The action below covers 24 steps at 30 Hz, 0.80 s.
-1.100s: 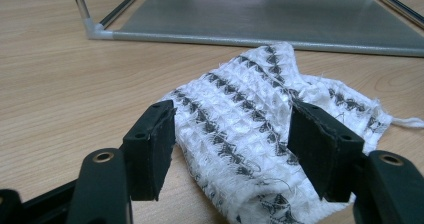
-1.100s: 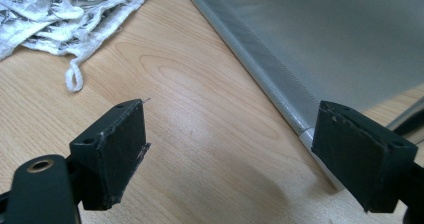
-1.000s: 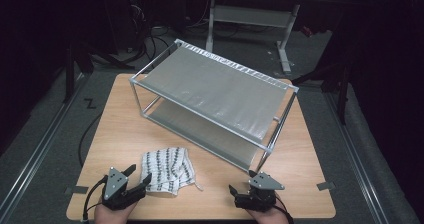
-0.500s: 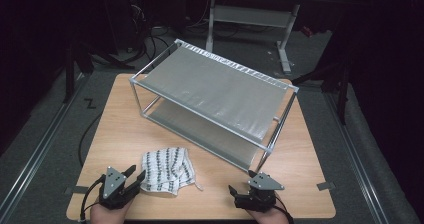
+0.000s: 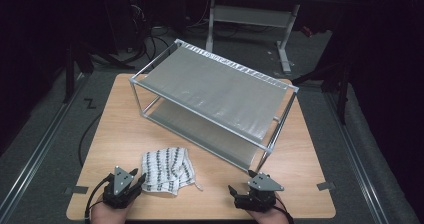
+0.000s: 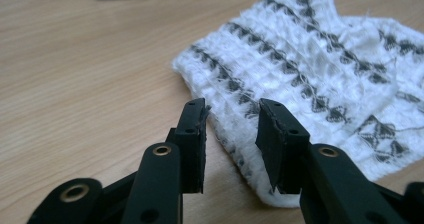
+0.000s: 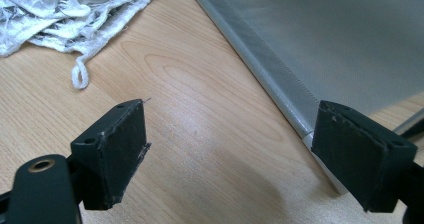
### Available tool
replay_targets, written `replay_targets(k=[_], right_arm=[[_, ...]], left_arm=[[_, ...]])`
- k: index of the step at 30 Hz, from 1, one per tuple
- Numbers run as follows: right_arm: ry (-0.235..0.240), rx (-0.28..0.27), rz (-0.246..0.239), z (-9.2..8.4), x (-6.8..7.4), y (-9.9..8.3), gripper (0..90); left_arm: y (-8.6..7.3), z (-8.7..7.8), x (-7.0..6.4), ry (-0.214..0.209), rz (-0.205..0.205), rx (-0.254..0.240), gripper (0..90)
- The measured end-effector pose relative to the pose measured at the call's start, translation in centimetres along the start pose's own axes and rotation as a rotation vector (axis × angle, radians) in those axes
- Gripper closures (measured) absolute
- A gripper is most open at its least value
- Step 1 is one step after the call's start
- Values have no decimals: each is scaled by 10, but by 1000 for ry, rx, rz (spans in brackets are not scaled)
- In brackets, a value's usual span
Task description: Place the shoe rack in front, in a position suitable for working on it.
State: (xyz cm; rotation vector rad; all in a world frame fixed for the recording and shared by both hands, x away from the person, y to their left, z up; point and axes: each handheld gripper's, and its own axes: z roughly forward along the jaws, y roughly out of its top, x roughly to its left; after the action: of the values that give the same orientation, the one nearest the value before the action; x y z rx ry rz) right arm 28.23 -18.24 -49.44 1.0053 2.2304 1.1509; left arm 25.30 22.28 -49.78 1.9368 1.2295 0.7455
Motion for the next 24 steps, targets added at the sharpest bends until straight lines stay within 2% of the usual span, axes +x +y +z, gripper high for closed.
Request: replay_targets(k=[8, 13, 17, 18, 19, 21, 23, 24], right_arm=[[0, 5, 0, 1, 0, 0, 143], [0, 10, -5, 1, 0, 0, 144], [4, 12, -6, 2, 1, 0, 144], [5, 12, -7, 2, 1, 0, 144], [5, 13, -6, 2, 1, 0, 145], [8, 17, -11, 2, 1, 0, 145], [9, 17, -11, 2, 1, -1, 145], [9, 17, -11, 2, 1, 0, 145]], left_arm=[[0, 6, -16, -57, 63, 41, 625], [3, 6, -35, -112, 121, 38, 596], [6, 8, -56, -166, 176, 41, 588], [7, 8, -60, -177, 178, 46, 585], [8, 9, -67, -210, 198, 32, 580], [11, 9, -78, -251, 233, 22, 544], [15, 5, -85, -270, 265, -26, 537], [18, 0, -85, -268, 261, -59, 533]])
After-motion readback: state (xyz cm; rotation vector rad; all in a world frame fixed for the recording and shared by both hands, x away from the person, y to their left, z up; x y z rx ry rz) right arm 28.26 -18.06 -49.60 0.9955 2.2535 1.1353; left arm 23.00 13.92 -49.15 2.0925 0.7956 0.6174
